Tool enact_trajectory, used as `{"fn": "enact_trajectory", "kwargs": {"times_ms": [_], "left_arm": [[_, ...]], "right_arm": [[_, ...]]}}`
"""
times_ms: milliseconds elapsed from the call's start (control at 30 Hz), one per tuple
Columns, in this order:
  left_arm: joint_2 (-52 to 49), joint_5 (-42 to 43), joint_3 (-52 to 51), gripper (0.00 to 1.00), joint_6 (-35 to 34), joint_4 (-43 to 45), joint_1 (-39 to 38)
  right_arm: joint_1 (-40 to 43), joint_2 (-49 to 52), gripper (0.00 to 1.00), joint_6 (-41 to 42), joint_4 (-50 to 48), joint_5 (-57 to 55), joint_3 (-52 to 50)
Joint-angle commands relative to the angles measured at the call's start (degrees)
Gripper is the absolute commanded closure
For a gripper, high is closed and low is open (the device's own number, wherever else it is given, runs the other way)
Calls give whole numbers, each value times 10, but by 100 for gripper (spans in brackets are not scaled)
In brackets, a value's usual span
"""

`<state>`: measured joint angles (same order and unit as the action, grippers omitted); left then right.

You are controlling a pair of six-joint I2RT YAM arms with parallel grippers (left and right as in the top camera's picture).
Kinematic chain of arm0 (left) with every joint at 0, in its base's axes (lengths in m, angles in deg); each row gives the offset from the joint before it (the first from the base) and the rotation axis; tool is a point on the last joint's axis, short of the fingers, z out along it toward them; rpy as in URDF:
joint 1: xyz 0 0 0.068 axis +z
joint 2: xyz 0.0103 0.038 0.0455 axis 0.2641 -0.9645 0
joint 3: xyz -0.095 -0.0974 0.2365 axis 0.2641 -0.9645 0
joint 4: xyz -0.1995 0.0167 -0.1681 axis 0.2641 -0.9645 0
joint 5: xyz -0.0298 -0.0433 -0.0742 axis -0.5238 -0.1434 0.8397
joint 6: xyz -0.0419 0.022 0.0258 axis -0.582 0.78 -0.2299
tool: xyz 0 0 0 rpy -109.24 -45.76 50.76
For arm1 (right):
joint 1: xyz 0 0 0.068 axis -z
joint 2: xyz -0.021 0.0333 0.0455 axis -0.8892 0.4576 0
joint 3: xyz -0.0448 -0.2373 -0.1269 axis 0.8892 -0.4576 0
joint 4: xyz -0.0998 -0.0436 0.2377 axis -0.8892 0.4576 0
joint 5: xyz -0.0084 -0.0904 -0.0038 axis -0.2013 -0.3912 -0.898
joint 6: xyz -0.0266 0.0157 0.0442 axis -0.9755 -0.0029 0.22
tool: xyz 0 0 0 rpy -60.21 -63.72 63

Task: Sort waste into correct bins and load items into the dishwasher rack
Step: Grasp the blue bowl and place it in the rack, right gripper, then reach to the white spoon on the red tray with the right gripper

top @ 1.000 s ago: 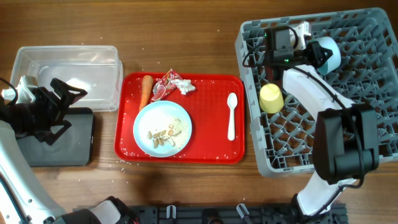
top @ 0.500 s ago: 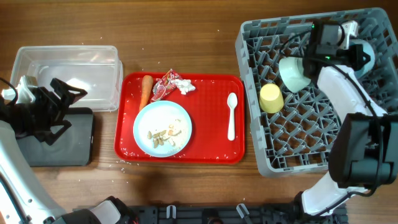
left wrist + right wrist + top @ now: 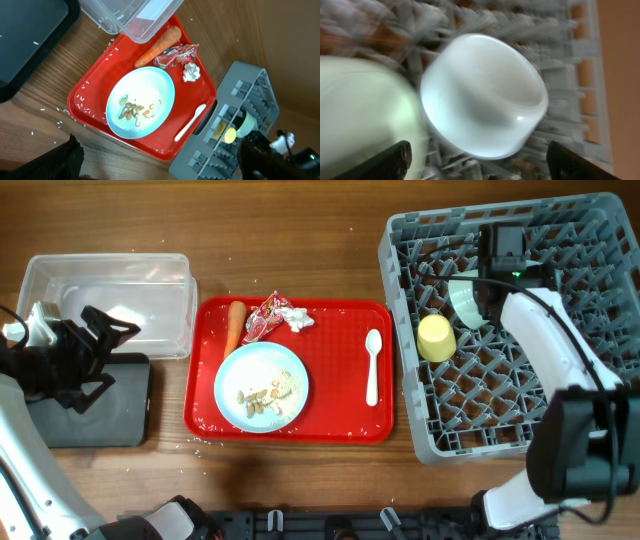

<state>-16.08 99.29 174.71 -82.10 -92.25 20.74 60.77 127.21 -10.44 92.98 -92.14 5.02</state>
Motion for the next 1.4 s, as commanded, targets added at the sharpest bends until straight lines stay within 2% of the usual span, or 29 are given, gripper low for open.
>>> {"fn": "enact_trajectory", "kwargs": {"times_ms": [0,67,133,233,333,367,433,533,600,733,833,900,967,1100,1167,1267,1367], "left_arm": [[5,0,7,0,-3,-1,0],[5,0,7,0,-3,-1,0],[5,0,7,0,-3,-1,0],[5,0,7,0,-3,-1,0],[5,0,7,0,-3,-1,0],[5,0,7,0,-3,-1,0],[5,0,7,0,-3,-1,0],[5,0,7,0,-3,-1,0],[5,0,7,0,-3,-1,0],[5,0,7,0,-3,-1,0],[5,0,7,0,-3,-1,0],[5,0,7,0,-3,-1,0],[5,0,7,0,-3,-1,0],[5,0,7,0,-3,-1,0],[5,0,7,0,-3,-1,0],[5,0,7,0,-3,-1,0],[5,0,7,0,-3,-1,0]], "right_arm": [[-37,-119,20,31,27,244,53],[-67,-177,27,43,39,334,57],[-127,-227,39,106,78,413,56],[-227,-213,41,171,141,435,28],[-301,-157,41,260,168,429,-20],[-323,-121,41,328,173,414,-43],[-338,-56,41,390,167,381,-70],[-332,27,48,426,143,296,-76],[-325,62,47,426,115,252,-76],[-322,96,49,418,84,263,-76],[-322,111,61,417,69,287,-77],[-322,113,82,416,65,291,-76],[-321,99,89,400,78,290,-62],[-321,17,89,332,119,290,-6],[-320,-47,93,292,127,288,16],[-290,-121,96,284,112,190,23],[-226,-120,96,242,82,147,21]]}}
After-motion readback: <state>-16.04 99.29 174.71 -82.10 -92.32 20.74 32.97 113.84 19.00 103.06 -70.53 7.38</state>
